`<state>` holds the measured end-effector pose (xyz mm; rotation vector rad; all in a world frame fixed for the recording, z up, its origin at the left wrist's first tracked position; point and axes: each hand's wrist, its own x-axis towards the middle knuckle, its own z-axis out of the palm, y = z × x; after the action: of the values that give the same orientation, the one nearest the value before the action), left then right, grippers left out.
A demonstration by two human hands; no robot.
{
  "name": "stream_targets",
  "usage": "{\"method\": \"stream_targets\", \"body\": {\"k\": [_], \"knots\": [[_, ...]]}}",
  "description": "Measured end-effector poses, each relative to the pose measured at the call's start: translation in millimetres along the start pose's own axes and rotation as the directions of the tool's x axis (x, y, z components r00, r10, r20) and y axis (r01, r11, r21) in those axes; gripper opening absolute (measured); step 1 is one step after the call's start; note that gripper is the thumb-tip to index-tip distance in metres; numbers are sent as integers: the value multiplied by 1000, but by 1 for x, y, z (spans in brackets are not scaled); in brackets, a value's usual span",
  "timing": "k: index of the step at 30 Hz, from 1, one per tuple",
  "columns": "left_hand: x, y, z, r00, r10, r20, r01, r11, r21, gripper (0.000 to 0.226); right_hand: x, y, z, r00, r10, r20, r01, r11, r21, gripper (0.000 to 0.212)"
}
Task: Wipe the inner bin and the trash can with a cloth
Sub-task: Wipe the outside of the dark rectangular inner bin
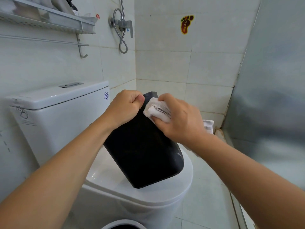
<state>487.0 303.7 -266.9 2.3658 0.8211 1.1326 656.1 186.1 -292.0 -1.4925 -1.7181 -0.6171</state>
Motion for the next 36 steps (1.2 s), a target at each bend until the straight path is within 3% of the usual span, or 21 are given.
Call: {"method": "stream_targets", "body": {"k": [6,13,17,21,27,33,36], "knots": [[3,-11,-6,998,-56,-41,54,998,-45,45,-86,37,-4,968,-97,230,108,993,-38,38],[5,-12,-7,998,-60,-30,58,997,-44,45,-78,45,-16,999,24,46,-29,995,93,46],[6,-8,-5,999,-51,6,52,996,-73,40,-16,24,-22,986,-160,44,152,977,150,51],[8,-8,-6,998,-27,65,37,987,-157,26,24,18,-2,926,-372,60,374,927,-20,48],[10,-6,-2,996,-18,89,36,977,-211,48,5,29,16,913,-403,-66,405,914,18,46],[11,-8,1,996,-42,82,58,977,-207,47,-44,44,14,783,-600,166,613,789,-43,46],[10,-2,4,994,-52,92,65,987,-148,38,-43,42,7,723,-666,181,685,726,-62,44]]}}
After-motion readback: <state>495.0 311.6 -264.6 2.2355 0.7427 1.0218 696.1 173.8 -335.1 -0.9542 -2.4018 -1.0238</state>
